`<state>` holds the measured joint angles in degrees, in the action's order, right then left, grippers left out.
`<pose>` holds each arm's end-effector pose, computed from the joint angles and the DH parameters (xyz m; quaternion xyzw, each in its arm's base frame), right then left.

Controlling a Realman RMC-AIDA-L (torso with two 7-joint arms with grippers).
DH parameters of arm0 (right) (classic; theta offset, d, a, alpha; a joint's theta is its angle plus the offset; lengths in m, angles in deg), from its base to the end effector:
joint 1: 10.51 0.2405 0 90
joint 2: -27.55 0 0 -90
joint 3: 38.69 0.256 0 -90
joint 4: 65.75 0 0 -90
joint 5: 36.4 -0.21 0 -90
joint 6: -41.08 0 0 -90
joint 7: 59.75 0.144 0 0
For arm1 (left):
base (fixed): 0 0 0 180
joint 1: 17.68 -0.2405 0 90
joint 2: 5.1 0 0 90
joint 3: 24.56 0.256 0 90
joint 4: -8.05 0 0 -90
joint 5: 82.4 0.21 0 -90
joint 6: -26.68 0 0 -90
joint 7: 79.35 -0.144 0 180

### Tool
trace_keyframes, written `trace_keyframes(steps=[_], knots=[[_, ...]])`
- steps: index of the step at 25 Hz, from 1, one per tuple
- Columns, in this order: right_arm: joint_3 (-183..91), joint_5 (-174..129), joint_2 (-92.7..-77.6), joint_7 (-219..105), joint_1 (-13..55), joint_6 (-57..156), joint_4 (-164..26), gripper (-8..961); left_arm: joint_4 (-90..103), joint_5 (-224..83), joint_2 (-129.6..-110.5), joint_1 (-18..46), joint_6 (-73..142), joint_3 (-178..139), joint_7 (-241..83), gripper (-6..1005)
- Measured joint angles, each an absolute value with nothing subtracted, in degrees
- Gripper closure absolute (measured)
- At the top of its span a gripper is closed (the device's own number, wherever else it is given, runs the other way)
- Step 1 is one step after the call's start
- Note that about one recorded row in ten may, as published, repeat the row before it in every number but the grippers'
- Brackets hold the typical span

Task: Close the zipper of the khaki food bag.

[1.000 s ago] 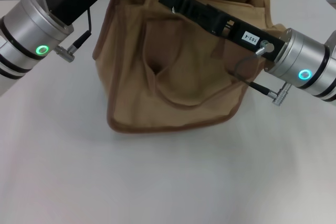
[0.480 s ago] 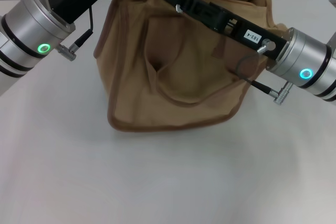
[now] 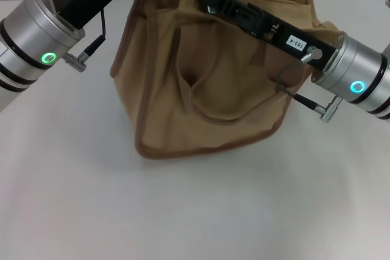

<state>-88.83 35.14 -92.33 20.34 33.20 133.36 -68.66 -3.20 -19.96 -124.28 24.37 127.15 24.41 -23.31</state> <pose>0.1720 0.3447 -0.0473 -0.7694 0.3496 0.5343 0.0163 -0.1583 0.3555 0.0087 -0.7722 -0.0898 -0.6055 0.1706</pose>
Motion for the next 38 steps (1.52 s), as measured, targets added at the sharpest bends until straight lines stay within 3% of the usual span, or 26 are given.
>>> trace_keyframes(steps=[3,9,25,33,38], knots=[[-88.8,35.11,-92.33,20.32,32.78,133.36,-68.69,928,-3.2,-19.97,-124.28,24.18,127.15,24.29,-23.32,969],[-87.76,34.98,-92.29,20.36,29.5,133.36,-69.9,949,-3.53,-21.96,-124.28,22.54,126.98,24.09,-23.39,969],[-81.51,34.52,-91.72,20.98,19.26,133.27,-75.02,950,-6.12,-26.1,-124.01,17.11,126.91,23.12,-22.95,969],[-77.6,34.49,-91.75,20.44,17.77,130.88,-75.25,950,-6.04,-26.26,-124.12,15.78,126.57,21.98,-23.09,967],[-77.0,34.49,-91.86,17.92,17.51,130.46,-74.93,889,-5.67,-26.32,-124.01,14.95,124.69,21.87,-23.39,952]])
